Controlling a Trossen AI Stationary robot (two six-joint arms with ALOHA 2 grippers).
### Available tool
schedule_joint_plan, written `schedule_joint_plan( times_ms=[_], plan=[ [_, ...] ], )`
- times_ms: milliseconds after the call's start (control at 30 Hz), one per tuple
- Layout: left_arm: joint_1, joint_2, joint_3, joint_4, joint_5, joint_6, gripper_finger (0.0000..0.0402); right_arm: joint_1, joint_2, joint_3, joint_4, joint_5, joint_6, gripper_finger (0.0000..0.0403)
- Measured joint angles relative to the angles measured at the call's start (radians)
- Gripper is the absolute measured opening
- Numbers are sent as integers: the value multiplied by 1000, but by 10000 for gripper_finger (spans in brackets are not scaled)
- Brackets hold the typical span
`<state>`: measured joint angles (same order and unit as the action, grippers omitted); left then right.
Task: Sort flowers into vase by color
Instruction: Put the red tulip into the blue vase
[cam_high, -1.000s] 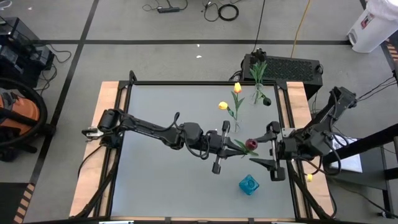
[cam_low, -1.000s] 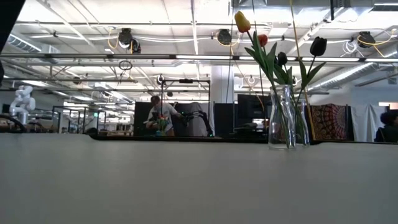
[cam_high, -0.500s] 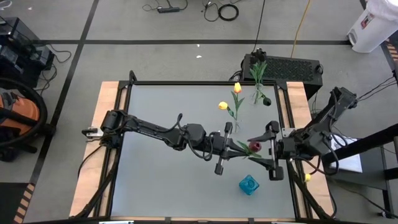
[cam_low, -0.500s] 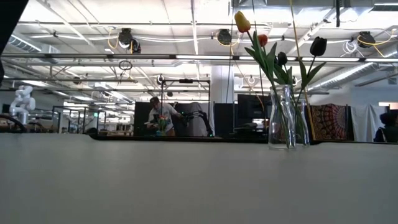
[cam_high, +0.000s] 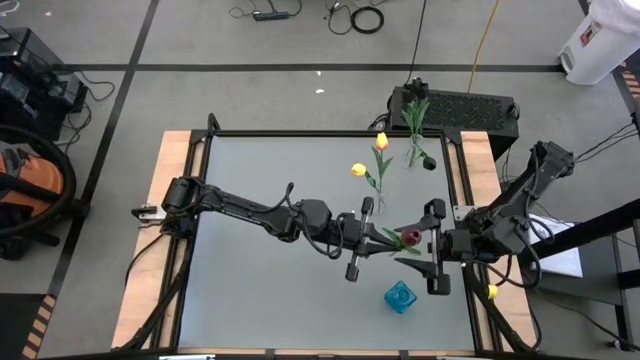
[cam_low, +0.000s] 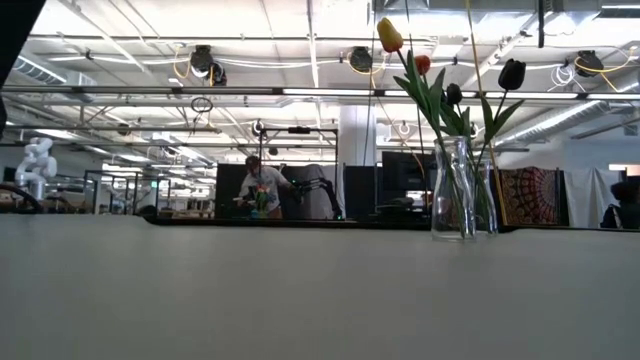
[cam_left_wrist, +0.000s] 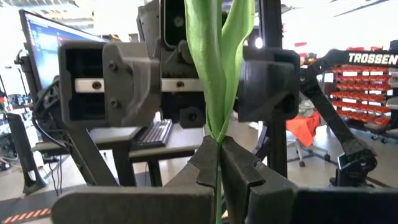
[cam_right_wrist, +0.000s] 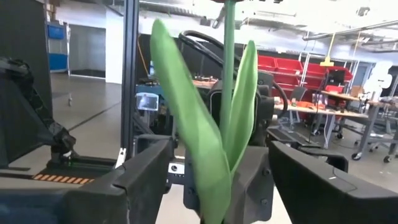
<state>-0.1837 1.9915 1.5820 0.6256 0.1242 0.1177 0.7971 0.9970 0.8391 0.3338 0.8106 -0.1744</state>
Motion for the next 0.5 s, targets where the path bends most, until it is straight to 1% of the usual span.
schedule_joint_plan(
  times_ms=[100,200,500],
  plan=[
    [0,-1,0,-22,0,0,10,0,0,0,-1,0,-2,252],
    [0,-1,0,-24,0,0,10,0,0,0,-5,0,2,228],
    [0,-1,0,-23,0,0,10,0,0,0,-9,0,4,122]
  ],
)
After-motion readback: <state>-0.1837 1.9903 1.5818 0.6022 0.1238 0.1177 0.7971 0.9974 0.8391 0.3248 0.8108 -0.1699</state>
